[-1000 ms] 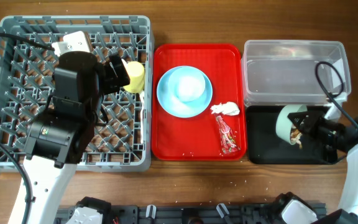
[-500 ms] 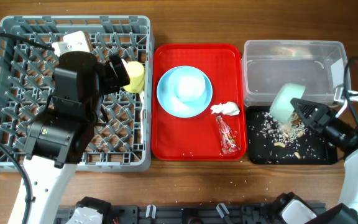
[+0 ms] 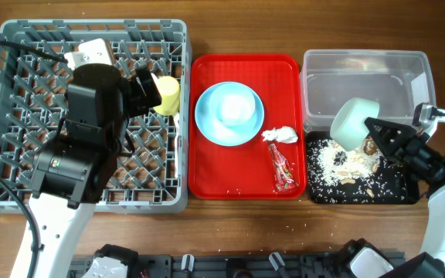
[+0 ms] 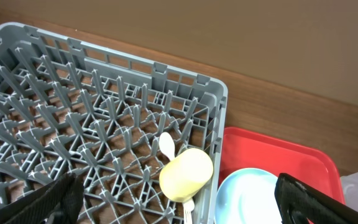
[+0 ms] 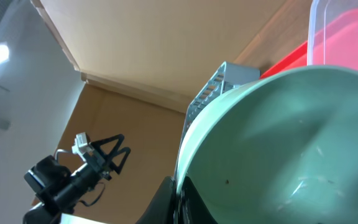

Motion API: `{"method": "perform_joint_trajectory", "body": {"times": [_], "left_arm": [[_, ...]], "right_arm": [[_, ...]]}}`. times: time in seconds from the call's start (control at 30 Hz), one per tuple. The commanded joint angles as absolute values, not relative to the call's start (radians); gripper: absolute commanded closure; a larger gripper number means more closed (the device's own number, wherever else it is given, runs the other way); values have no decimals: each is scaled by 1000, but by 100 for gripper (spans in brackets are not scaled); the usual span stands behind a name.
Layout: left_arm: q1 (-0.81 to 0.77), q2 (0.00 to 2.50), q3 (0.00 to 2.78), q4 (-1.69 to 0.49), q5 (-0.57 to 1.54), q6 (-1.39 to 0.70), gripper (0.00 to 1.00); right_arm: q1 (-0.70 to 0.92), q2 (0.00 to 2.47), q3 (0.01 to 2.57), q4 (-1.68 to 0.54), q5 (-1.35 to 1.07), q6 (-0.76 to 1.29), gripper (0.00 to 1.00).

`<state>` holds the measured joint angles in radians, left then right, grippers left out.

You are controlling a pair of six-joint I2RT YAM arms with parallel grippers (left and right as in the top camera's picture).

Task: Sort waste into correct bins and load items into the dishwasher rack
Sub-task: 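Tip the green bowl with the right gripper to dump food onto the black tray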

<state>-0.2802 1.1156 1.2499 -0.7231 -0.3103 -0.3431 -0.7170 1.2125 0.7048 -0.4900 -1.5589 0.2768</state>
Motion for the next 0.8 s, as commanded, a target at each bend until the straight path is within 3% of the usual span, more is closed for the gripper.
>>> {"method": "perform_joint_trajectory", "body": {"times": [0.0,0.2,0.5,0.77], "left_arm": [[-278,1113,1248,-720,-323,-352,0],[-278,1113,1248,-720,-323,-352,0],[-278,1113,1248,-720,-323,-352,0],[-278,1113,1248,-720,-323,-352,0]], "right_arm": [[-721,1208,706,-480,-1620,317,96],[-721,1206,706,-524,-1623,415,96],[-717,1205,706,-505,-1616,336,96],[-715,1204,706,-555,-1622,480,96]]}}
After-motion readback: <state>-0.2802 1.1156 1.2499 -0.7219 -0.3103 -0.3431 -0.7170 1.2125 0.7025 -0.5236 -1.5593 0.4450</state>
